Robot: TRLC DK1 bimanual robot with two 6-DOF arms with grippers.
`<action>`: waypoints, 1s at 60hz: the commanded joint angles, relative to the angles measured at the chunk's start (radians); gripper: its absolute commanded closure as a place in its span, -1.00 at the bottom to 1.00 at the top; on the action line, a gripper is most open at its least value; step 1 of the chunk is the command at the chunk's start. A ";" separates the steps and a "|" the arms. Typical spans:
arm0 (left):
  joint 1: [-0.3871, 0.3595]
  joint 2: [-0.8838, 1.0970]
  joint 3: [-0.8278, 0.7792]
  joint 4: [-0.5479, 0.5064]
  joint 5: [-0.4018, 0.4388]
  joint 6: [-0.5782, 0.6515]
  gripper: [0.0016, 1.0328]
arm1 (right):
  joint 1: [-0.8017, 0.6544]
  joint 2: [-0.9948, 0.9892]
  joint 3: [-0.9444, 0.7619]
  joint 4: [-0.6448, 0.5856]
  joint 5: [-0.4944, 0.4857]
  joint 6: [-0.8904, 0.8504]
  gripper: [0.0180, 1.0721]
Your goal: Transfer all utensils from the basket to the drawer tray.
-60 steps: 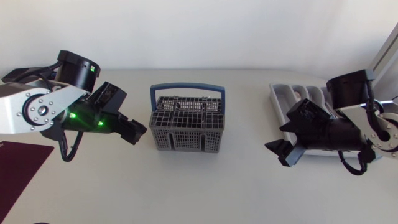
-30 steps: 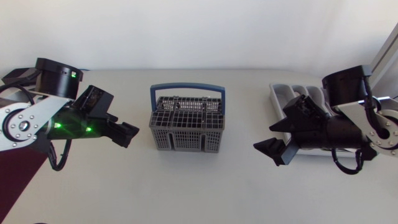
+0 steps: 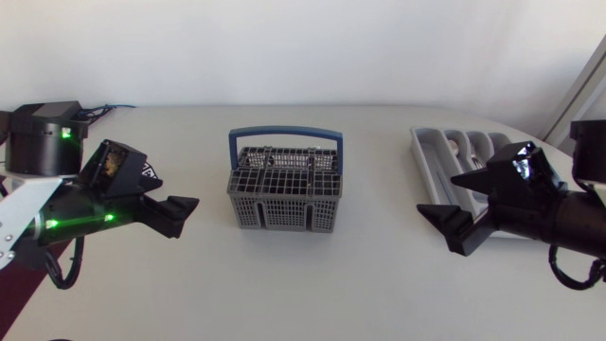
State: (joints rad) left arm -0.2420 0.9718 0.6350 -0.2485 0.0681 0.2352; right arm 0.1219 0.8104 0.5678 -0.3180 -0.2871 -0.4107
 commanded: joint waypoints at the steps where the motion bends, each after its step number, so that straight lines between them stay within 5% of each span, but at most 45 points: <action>1: 0.012 -0.058 -0.041 0.008 -0.011 -0.016 -0.90 | -0.025 -0.047 -0.034 -0.015 0.003 0.023 -0.93; 32: 0.138 -0.363 -0.261 0.138 -0.013 -0.040 -0.90 | -0.198 -0.314 -0.207 0.034 0.012 -0.049 -0.93; 60: 0.184 -0.552 -0.409 0.230 -0.035 -0.071 -0.90 | -0.162 -0.549 -0.378 0.169 0.142 0.169 -0.92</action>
State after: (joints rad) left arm -0.0696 0.4561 0.2661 -0.0311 0.0425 0.1970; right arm -0.0517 0.2974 0.2340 -0.1772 -0.1638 -0.3073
